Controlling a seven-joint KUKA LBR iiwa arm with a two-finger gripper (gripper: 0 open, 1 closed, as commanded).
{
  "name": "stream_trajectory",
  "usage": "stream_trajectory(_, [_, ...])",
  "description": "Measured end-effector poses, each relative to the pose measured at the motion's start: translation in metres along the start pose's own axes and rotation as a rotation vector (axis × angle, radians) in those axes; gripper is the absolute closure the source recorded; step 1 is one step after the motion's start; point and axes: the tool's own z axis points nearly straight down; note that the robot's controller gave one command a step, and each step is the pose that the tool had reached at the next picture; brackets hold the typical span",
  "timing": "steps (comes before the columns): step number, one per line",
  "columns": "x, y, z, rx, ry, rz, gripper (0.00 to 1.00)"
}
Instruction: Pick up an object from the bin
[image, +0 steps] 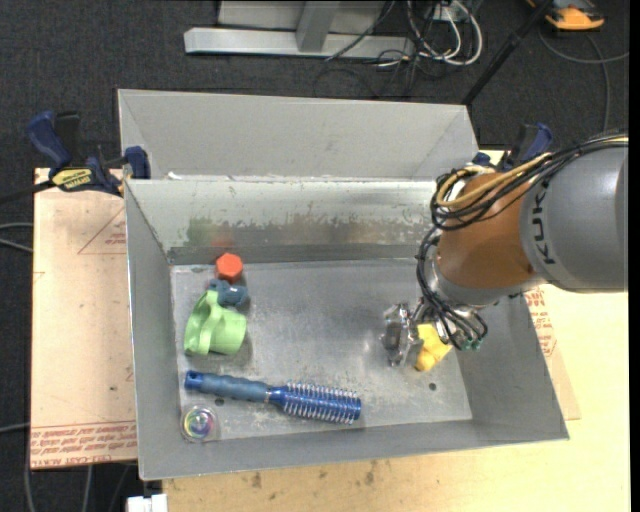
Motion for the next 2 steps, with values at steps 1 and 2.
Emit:
stream_trajectory(1, [0.0000,0.0001,0.0003,0.000,-0.001,0.000,0.00])
stream_trajectory(2, [0.0000,-0.0001,0.0000,0.000,0.000,0.000,1.00])
